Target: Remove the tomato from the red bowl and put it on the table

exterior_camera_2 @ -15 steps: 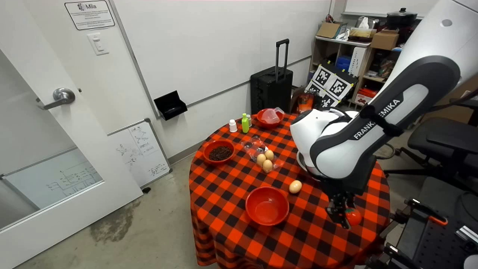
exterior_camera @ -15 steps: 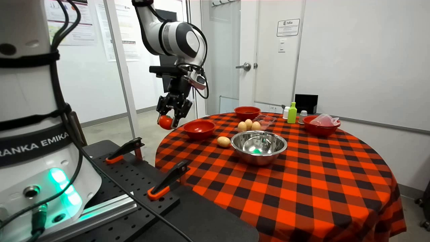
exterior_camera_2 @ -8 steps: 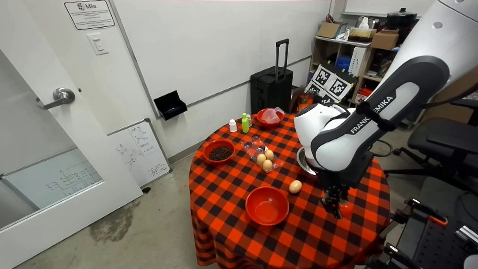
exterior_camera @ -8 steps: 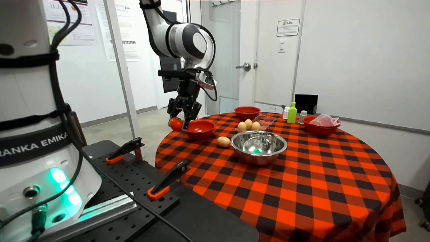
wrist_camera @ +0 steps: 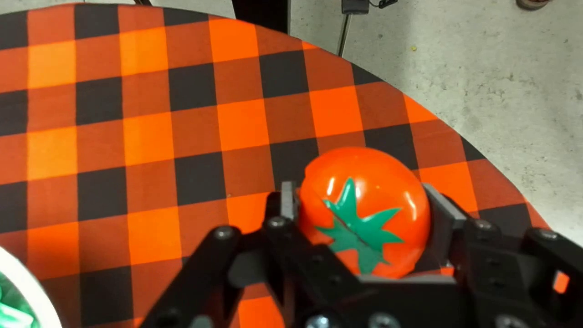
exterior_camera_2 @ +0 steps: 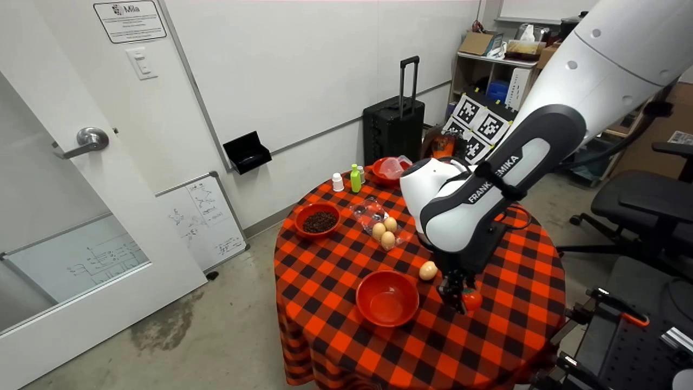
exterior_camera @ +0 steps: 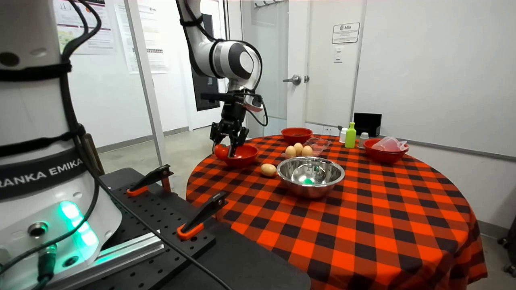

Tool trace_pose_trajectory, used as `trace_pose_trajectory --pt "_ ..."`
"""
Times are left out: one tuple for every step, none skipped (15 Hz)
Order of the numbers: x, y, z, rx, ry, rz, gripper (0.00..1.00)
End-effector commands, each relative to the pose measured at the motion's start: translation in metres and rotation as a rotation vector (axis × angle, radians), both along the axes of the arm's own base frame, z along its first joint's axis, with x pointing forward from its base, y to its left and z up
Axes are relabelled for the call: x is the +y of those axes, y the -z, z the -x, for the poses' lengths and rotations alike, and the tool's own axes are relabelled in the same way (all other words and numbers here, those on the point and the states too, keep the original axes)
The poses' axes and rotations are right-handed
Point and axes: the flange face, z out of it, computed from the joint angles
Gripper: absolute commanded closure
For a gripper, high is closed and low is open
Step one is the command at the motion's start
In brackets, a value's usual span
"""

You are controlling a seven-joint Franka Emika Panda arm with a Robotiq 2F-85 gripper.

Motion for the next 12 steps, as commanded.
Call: trace_pose_trajectory --pt "0.004 0.026 -0.021 0.021 -0.035 0.005 0.62" --pt "0.004 0.032 -0.024 0.025 -0.036 0.004 0.62" --pt "0.004 0.037 -0.026 0.030 -0.037 0.002 0.62" --pt "0.004 0.042 -0.029 0.033 -0.039 -0.001 0.62" --pt "0.004 0.048 -0.032 0.037 -0.040 -0.008 0.62" --pt "0.003 0.053 -0.034 0.043 -0.041 -0.015 0.62" --pt "0.001 0.059 -0.036 0.049 -0.039 -0.019 0.62" --pt "0.000 0.065 -0.038 0.057 -0.038 -0.026 0.62" --pt "-0.002 0.071 -0.039 0.065 -0.035 -0.032 0.62" --pt "-0.003 0.076 -0.041 0.073 -0.035 -0.036 0.62" --pt "-0.004 0.080 -0.043 0.076 -0.029 -0.039 0.62" --pt "-0.005 0.083 -0.045 0.078 -0.026 -0.042 0.62"
